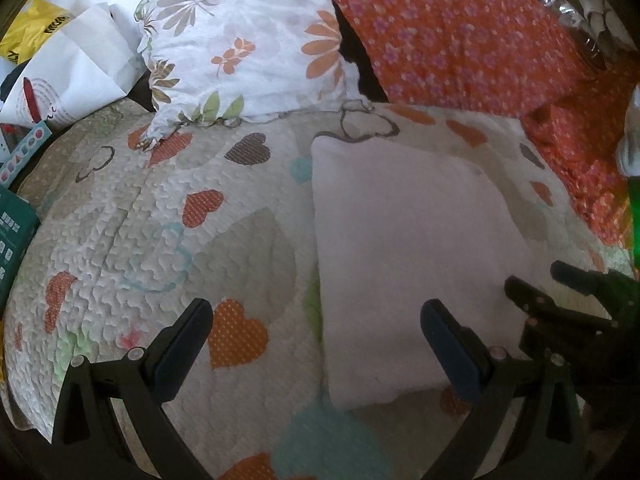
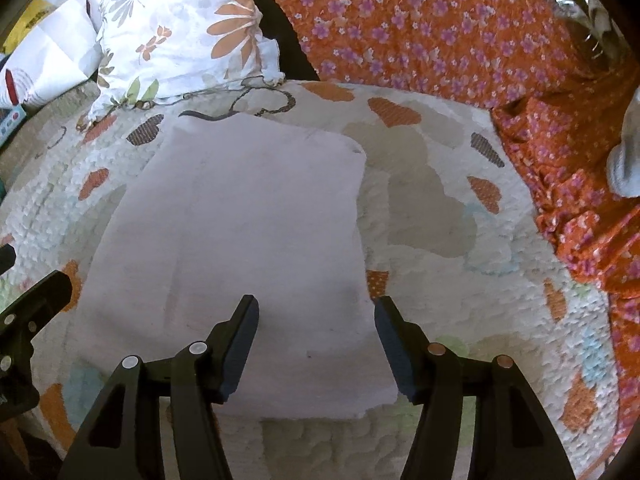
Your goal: Fold small clothes
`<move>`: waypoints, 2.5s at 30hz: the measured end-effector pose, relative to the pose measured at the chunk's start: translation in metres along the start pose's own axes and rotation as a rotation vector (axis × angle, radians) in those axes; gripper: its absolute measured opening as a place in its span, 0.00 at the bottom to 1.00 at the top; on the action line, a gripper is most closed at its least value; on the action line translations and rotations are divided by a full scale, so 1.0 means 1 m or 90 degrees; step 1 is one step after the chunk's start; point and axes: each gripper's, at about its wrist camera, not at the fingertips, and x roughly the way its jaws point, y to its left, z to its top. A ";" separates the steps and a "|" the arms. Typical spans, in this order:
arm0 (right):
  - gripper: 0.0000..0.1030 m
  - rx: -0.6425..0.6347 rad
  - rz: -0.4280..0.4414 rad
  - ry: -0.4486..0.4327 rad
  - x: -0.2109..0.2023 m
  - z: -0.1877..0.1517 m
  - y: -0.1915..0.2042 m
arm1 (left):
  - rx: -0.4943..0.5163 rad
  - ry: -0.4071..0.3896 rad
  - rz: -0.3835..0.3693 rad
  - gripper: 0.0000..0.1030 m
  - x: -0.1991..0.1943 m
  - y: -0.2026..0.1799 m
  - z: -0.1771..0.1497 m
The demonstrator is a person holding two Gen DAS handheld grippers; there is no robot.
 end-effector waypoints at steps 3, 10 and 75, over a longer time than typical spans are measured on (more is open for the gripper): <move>0.64 -0.009 -0.012 0.003 0.000 -0.002 0.001 | 0.001 0.004 -0.006 1.00 0.000 0.000 -0.001; 0.65 -0.018 -0.031 0.003 0.001 -0.004 0.004 | -0.005 0.002 -0.007 1.00 -0.001 0.002 -0.001; 0.76 -0.080 -0.183 0.037 0.000 -0.024 -0.030 | 0.023 0.078 -0.040 1.00 0.026 -0.043 -0.017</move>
